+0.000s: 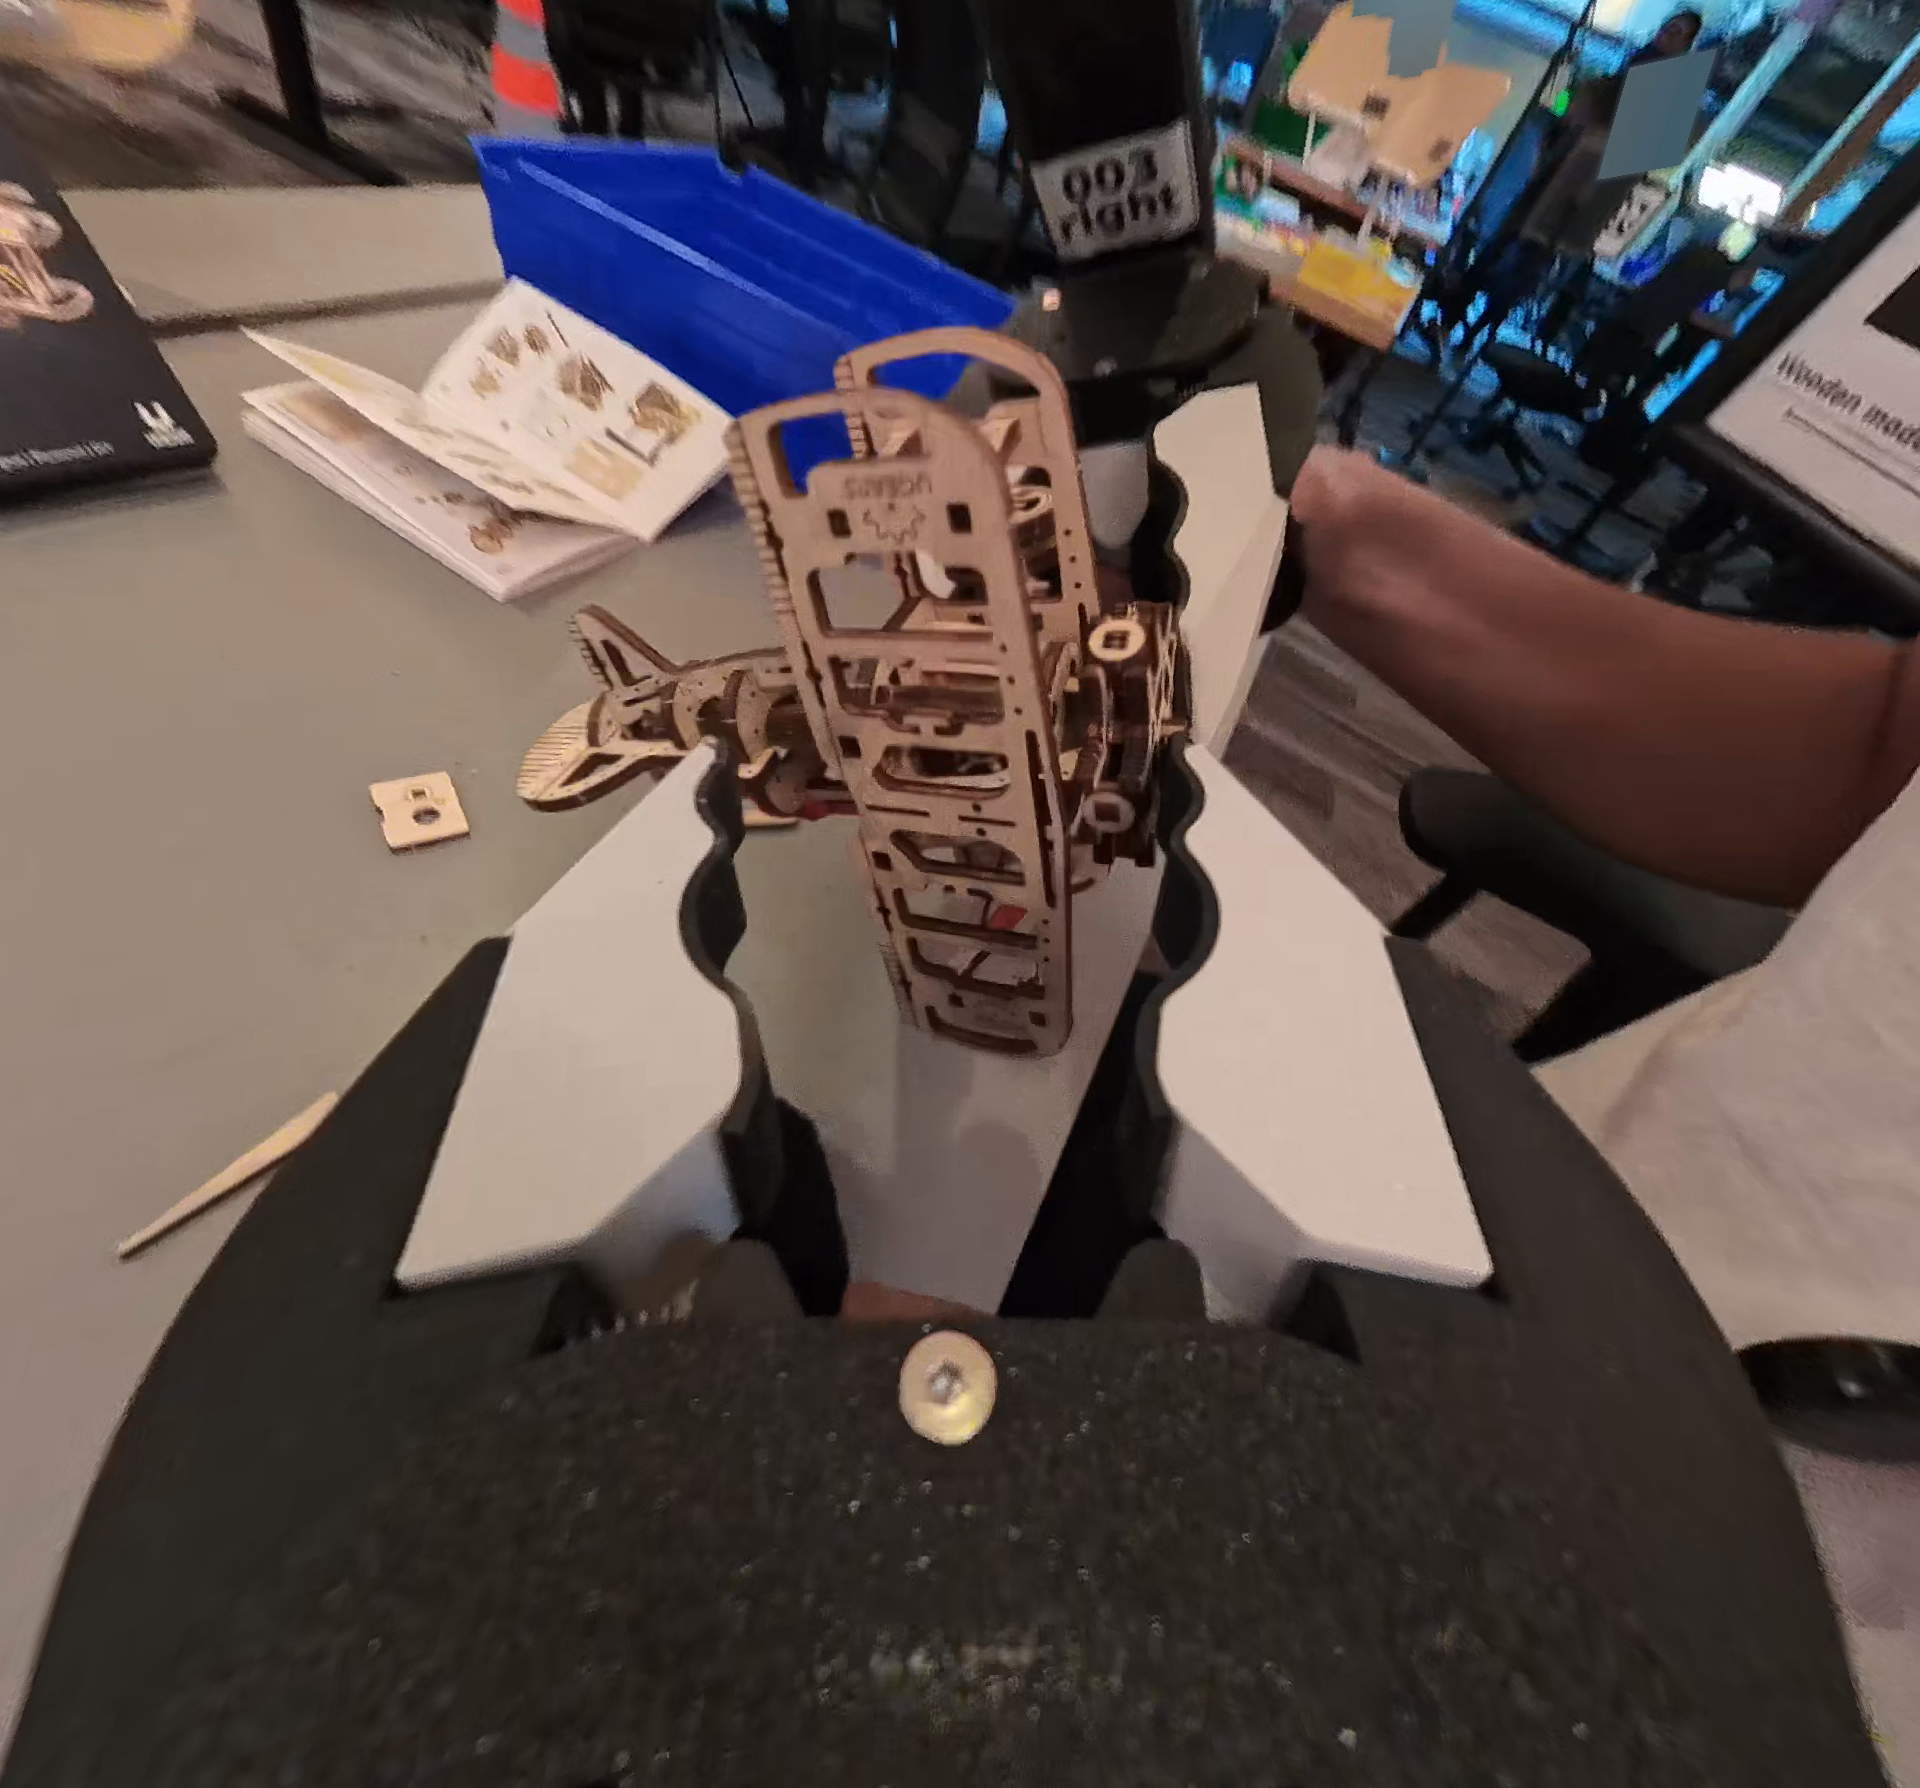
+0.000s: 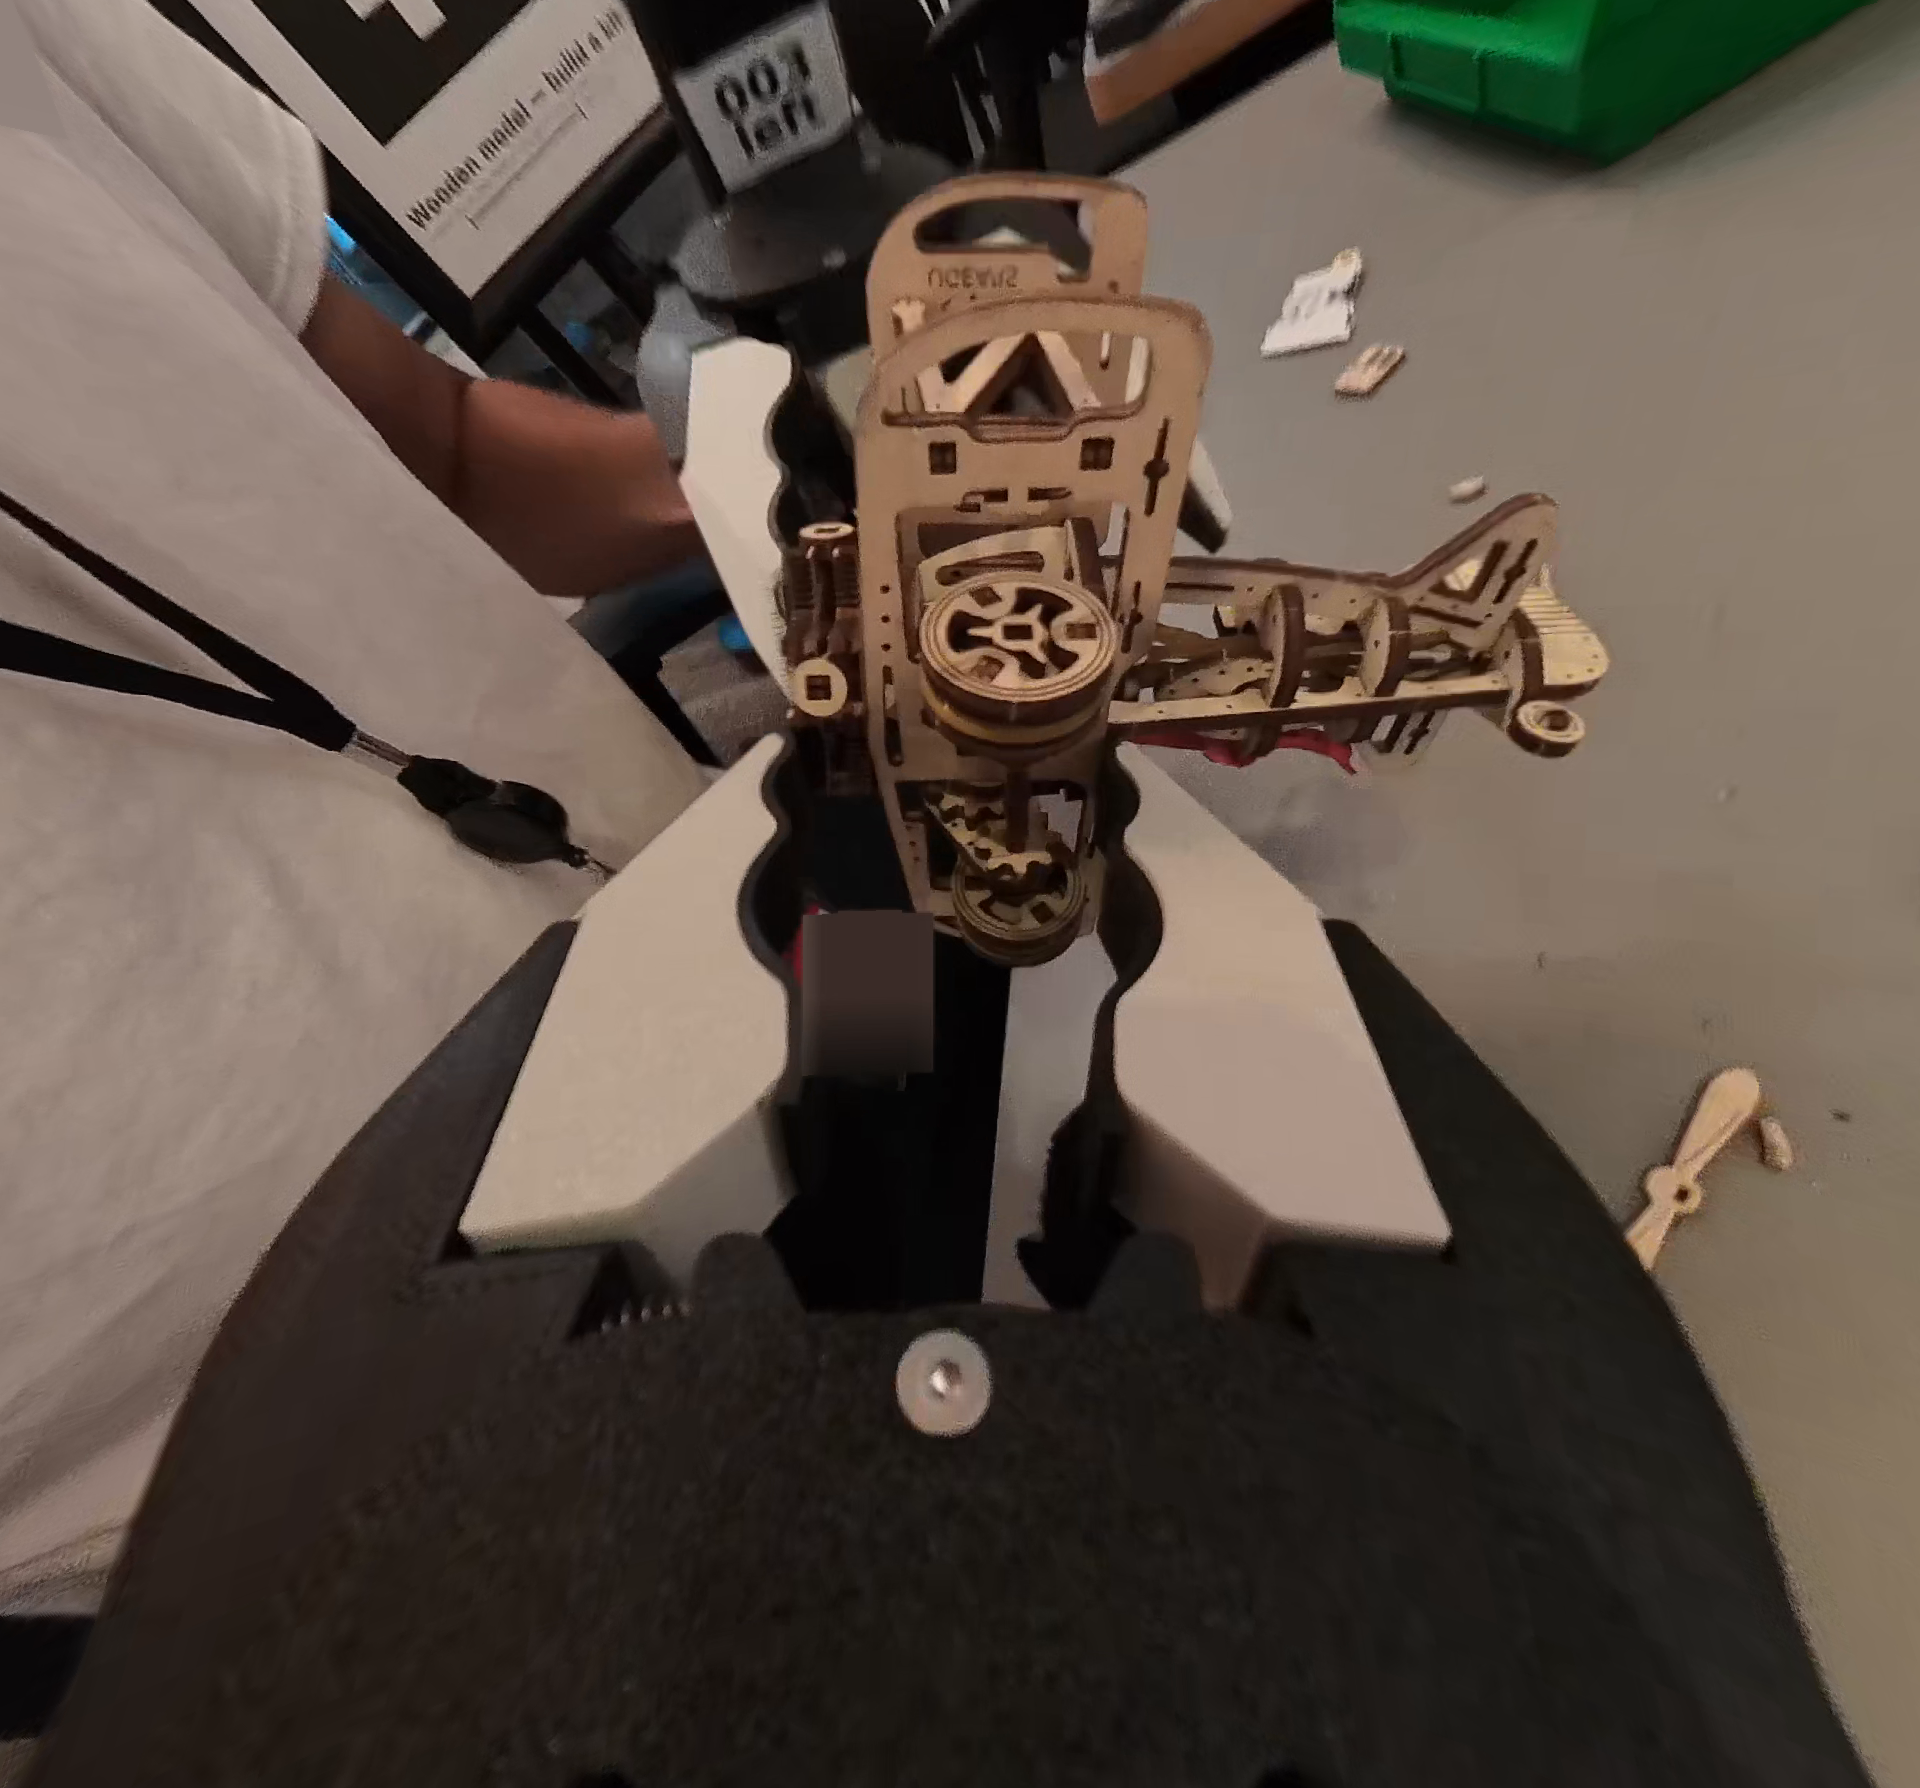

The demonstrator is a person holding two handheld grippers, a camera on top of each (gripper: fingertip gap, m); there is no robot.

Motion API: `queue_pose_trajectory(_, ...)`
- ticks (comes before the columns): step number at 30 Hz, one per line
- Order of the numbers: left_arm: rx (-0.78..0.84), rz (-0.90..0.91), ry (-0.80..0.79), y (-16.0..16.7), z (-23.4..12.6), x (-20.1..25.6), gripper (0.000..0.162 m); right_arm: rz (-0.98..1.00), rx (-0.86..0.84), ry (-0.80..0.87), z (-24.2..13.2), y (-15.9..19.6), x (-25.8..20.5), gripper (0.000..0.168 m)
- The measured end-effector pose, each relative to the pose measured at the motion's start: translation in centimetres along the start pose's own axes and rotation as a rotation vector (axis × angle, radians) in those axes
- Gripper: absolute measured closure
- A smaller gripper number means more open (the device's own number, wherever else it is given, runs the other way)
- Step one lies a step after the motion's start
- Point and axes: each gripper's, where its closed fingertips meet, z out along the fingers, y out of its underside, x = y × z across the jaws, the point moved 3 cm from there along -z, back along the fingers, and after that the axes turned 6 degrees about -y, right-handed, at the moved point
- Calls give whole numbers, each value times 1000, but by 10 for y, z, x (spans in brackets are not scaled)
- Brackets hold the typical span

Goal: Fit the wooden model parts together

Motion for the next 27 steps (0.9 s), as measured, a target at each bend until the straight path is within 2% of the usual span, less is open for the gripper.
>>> queue_pose_trajectory(4,113,22,17,-7,-6,12,90,-122,44,-26,1,-8,-10,115)
queue_pose_trajectory(6,116,26,57,-7,-9,19,102,-184,36,-14,3,-10,-12,115)
queue_pose_trajectory(11,96,65,71,-4,-12,21,100,-237,-16,-9,7,-10,-15,115)
queue_pose_trajectory(17,75,45,107,-2,-12,17,101,-199,-59,-13,9,-10,-12,115)
queue_pose_trajectory(19,78,-16,121,-3,-12,14,102,-151,-47,-25,9,-12,-11,114)
queue_pose_trajectory(23,110,-288,184,0,-8,6,103,16,-32,-60,8,-12,-4,113)
queue_pose_trajectory(25,146,-425,228,0,-8,0,103,13,-12,-40,8,-13,1,110)
queue_pose_trajectory(27,170,-477,225,0,-9,-7,103,6,-11,6,6,-11,7,108)
